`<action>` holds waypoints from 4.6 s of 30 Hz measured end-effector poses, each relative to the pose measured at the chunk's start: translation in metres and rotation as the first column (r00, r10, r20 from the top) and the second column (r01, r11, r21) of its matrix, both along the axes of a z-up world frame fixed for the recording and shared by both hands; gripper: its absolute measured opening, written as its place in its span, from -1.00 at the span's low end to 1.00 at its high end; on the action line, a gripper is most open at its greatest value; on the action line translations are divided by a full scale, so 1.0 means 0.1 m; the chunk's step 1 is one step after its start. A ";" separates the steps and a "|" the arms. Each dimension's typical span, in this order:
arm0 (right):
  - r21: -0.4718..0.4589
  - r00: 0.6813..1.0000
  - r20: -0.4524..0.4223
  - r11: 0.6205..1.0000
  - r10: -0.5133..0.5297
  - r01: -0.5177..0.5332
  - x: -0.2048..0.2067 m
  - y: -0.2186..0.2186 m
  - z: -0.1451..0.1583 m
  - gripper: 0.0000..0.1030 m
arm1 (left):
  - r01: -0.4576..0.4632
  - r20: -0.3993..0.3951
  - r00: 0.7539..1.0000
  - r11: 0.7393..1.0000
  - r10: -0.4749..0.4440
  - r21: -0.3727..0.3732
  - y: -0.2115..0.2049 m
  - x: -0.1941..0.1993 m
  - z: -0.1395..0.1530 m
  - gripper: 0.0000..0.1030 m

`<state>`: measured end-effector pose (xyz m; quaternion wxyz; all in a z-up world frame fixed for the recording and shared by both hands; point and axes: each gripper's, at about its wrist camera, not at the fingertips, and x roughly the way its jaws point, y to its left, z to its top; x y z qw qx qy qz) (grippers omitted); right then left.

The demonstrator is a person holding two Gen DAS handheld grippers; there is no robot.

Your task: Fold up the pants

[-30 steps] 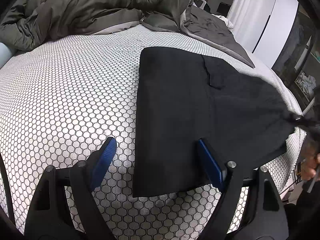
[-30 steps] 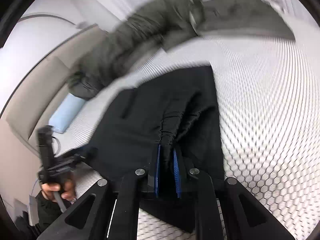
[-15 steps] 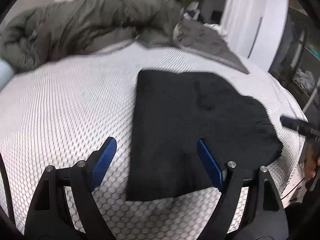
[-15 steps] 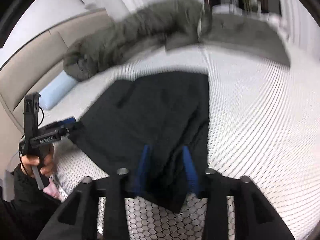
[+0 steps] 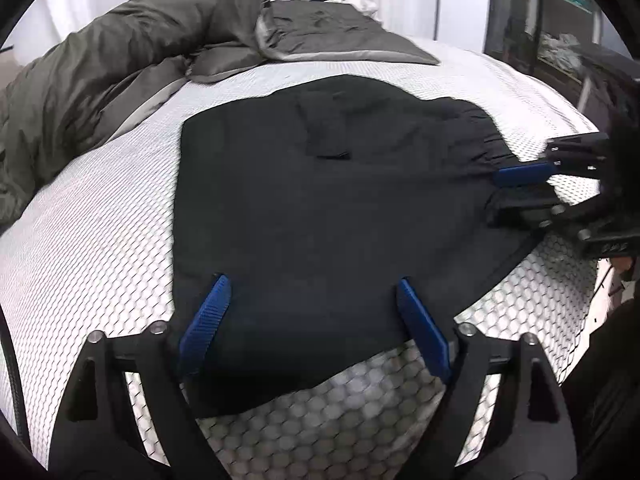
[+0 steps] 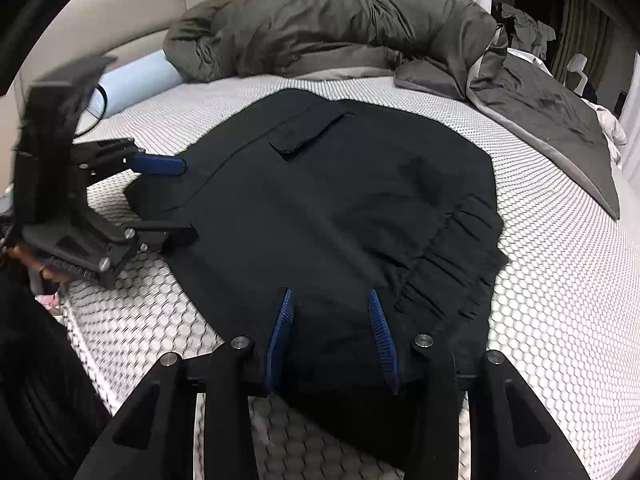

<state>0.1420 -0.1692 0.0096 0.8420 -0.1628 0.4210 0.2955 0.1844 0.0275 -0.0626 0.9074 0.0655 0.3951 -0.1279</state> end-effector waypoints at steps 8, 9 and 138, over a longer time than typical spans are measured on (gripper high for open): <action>0.162 0.996 0.056 0.985 -0.067 0.057 0.12 -0.14 0.35 -0.09 | -0.006 0.058 0.998 0.994 0.012 -0.105 0.20 0.12 0.36 0.69; 0.152 0.993 0.067 0.985 -0.094 0.082 0.21 -0.08 0.36 -0.09 | -0.013 0.055 0.998 0.995 0.018 -0.099 0.19 0.22 0.35 0.69; 0.084 0.953 -0.029 0.950 -0.300 0.302 0.30 -0.58 0.06 0.40 | -0.298 -0.033 0.954 0.943 0.297 -0.147 0.64 -0.22 0.14 0.47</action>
